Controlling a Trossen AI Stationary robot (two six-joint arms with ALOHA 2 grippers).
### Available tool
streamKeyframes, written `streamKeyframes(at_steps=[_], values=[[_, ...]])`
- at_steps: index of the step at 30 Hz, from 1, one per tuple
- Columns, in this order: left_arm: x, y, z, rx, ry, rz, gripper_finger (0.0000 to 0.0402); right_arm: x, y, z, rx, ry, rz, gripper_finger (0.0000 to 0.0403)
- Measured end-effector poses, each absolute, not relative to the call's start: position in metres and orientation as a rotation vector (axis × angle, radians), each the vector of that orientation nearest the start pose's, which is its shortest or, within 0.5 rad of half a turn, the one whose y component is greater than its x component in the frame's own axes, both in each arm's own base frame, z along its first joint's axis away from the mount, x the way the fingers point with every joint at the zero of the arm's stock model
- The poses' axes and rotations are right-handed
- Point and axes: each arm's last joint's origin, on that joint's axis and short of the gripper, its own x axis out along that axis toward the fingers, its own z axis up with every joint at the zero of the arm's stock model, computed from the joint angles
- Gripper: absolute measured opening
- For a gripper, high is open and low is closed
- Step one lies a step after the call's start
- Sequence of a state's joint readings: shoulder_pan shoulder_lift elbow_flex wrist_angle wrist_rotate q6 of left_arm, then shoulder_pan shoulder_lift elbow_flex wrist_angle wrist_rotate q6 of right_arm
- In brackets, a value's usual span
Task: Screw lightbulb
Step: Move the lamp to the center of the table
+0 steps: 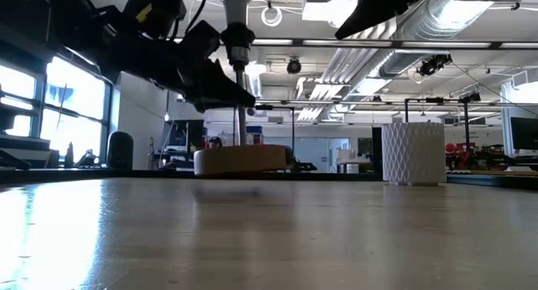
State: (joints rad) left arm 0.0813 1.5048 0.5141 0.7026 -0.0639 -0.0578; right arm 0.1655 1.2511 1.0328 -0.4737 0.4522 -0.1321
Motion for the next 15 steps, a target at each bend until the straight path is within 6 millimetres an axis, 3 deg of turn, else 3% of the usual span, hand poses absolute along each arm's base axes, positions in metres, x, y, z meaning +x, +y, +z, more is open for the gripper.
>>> streamKeyframes(at_steps=[15], values=[[0.29,0.02,0.142,-0.095,0.33,0.087,0.0039,0.272,0.034,0.294,-0.324,0.664,-0.158,0.0]])
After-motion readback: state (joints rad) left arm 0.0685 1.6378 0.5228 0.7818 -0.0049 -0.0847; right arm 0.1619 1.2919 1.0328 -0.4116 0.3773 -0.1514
